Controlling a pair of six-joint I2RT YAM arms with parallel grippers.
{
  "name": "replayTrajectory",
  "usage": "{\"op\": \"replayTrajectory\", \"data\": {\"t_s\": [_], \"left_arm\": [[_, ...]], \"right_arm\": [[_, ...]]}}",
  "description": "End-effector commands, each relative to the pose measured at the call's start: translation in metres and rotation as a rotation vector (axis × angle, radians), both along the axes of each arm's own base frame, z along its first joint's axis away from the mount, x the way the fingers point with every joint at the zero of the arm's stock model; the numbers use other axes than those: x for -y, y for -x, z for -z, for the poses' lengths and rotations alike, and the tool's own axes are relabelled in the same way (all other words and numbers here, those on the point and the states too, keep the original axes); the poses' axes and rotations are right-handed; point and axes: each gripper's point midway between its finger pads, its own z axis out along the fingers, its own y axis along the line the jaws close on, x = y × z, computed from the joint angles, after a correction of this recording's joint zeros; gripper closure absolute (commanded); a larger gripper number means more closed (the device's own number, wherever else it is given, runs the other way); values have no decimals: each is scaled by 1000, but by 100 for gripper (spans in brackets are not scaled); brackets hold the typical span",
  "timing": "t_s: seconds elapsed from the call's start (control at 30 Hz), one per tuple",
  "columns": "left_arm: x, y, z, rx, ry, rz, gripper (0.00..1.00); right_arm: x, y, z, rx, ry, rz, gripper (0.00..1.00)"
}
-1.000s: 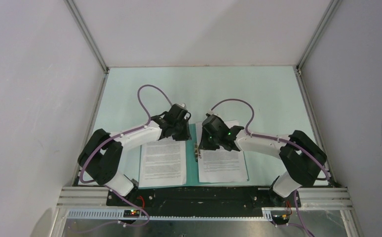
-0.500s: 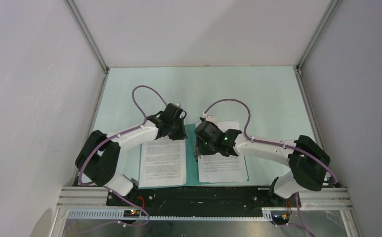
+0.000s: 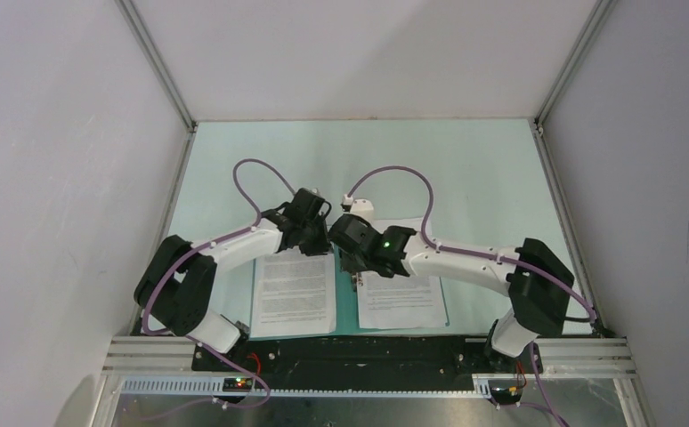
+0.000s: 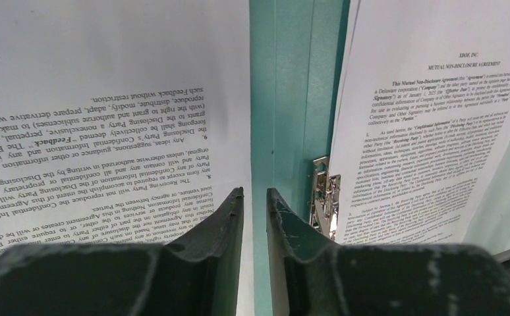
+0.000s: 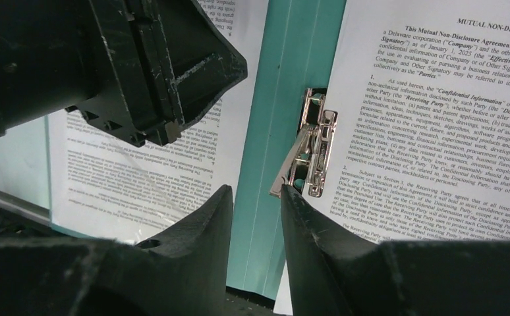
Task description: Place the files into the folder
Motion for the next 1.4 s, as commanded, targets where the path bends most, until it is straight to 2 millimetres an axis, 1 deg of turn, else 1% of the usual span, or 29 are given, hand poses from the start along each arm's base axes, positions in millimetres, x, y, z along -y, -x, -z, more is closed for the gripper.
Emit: {"op": "replayTrajectory", "data": {"t_s": [0.0, 0.23, 0.5, 0.77, 0.97, 1.1, 1.2, 1.37], "left_arm": [[-1, -3, -9, 11, 47, -30, 76], [-2, -3, -6, -6, 73, -45, 76], [1, -4, -4, -15, 90, -47, 75], [1, -4, -3, -18, 95, -50, 75], [3, -3, -1, -27, 102, -50, 76], [5, -3, 0, -33, 116, -48, 76], [10, -1, 0, -44, 133, -34, 75], [20, 4, 0, -54, 143, -3, 72]], "right_arm": [[2, -6, 5, 35, 90, -1, 64], [5, -5, 16, 42, 164, -7, 69], [-1, -6, 16, 60, 177, -24, 71], [-3, -4, 25, 45, 201, -35, 73], [1, -4, 29, 43, 228, -30, 78], [5, -1, 31, 32, 240, -21, 85], [8, 2, 35, 18, 256, -19, 88], [9, 9, 42, -6, 258, -19, 91]]}}
